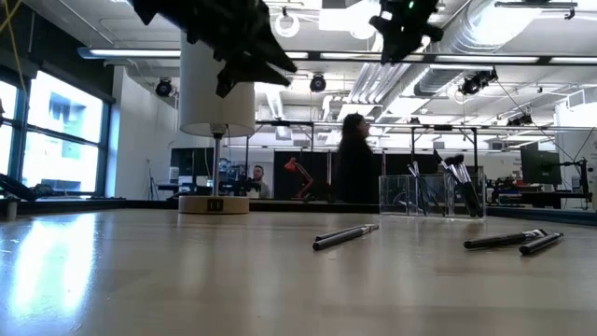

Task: Put items in baskets/containers
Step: Put the blush brush into the transparent organizer

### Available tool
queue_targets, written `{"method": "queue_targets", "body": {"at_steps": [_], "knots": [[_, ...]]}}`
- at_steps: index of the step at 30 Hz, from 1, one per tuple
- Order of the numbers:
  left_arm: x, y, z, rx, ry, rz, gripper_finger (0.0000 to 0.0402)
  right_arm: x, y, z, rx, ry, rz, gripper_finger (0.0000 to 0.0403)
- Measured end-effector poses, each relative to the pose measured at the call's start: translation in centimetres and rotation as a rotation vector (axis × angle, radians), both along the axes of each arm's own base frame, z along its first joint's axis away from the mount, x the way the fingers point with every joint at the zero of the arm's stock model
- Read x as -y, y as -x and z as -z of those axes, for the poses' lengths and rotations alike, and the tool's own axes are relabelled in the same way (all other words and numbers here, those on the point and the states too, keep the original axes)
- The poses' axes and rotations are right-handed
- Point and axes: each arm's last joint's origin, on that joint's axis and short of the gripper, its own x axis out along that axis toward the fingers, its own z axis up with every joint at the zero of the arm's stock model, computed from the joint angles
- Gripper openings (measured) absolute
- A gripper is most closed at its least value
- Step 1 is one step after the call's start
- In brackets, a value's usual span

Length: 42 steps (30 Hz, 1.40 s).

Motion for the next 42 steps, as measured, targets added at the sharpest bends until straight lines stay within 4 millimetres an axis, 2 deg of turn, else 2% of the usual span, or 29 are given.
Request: {"method": "queue_targets", "body": {"at_steps": [5, 10, 13, 17, 22, 30, 36, 42], "knots": [[1.5, -0.6, 1.2, -0.041, 0.003, -0.026, 0.0122, 5.1, -0.9, 2.7, -0.176, -0.27, 0.169, 0.0169], [1.9, -0.5, 1.5, -0.078, 0.004, -0.034, 0.0122, 9.2, -0.7, 7.8, -0.173, -0.62, 0.288, 0.0182], [1.7, -0.3, 1.9, -0.119, -0.012, -0.062, 0.0122, 10.7, -0.7, 10.6, -0.169, -0.725, 0.321, 0.0187], [1.7, -0.2, 2.1, -0.146, -0.031, -0.063, 0.0122, 12.1, -0.3, 13.4, -0.152, -0.803, 0.372, 0.019], [1.7, 0.1, 2.4, -0.196, -0.046, -0.067, 0.0122, 12.9, 0.5, 17.1, -0.117, -0.878, 0.44, 0.0191], [1.3, 0.4, 2.8, -0.245, -0.066, -0.099, 0.0122, 12.5, 1.0, 22.6, -0.08, -0.925, 0.437, 0.0191], [0.9, 0.5, 2.9, -0.265, -0.049, -0.092, 0.0122, 12.0, 0.8, 25.0, -0.045, -0.902, 0.439, 0.019], [0.9, 0.6, 3.0, -0.272, -0.039, -0.076, 0.0122, 12.0, 1.4, 26.3, -0.049, -0.871, 0.487, 0.0182]]}}
